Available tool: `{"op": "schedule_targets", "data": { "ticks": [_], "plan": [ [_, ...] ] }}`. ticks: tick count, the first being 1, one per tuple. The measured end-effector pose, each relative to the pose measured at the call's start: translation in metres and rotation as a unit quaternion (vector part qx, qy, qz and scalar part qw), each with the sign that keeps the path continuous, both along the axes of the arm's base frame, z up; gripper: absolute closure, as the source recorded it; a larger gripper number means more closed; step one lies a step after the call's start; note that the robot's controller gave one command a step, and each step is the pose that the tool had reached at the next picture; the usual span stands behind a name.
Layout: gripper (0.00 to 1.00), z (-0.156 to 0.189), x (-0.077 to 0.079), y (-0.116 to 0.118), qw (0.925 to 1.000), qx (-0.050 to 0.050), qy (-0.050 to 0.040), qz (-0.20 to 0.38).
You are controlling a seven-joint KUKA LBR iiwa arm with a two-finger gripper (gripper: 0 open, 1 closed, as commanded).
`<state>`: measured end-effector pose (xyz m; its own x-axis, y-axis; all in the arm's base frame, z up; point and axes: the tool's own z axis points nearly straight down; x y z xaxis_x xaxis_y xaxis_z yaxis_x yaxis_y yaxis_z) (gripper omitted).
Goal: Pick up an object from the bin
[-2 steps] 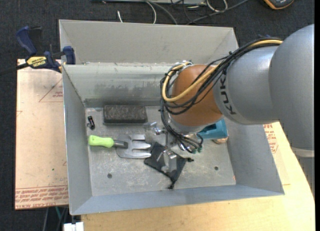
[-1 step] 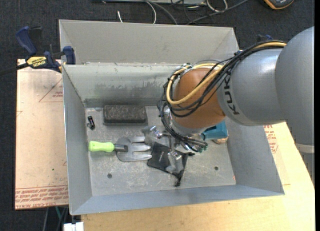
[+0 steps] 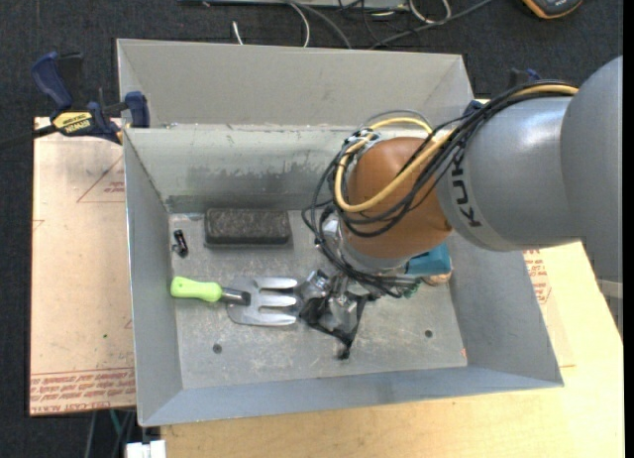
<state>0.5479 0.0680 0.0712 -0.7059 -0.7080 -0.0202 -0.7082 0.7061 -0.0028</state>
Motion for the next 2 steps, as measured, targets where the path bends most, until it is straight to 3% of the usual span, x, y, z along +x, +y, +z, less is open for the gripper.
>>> {"op": "schedule_targets", "data": {
  "ticks": [1,2],
  "plan": [
    [1.0,0.0,0.0,0.0,1.0,0.0,-0.0002,0.0],
    [1.0,0.173,0.002,0.01,1.0,0.002,-0.0052,0.0]
  ]
}}
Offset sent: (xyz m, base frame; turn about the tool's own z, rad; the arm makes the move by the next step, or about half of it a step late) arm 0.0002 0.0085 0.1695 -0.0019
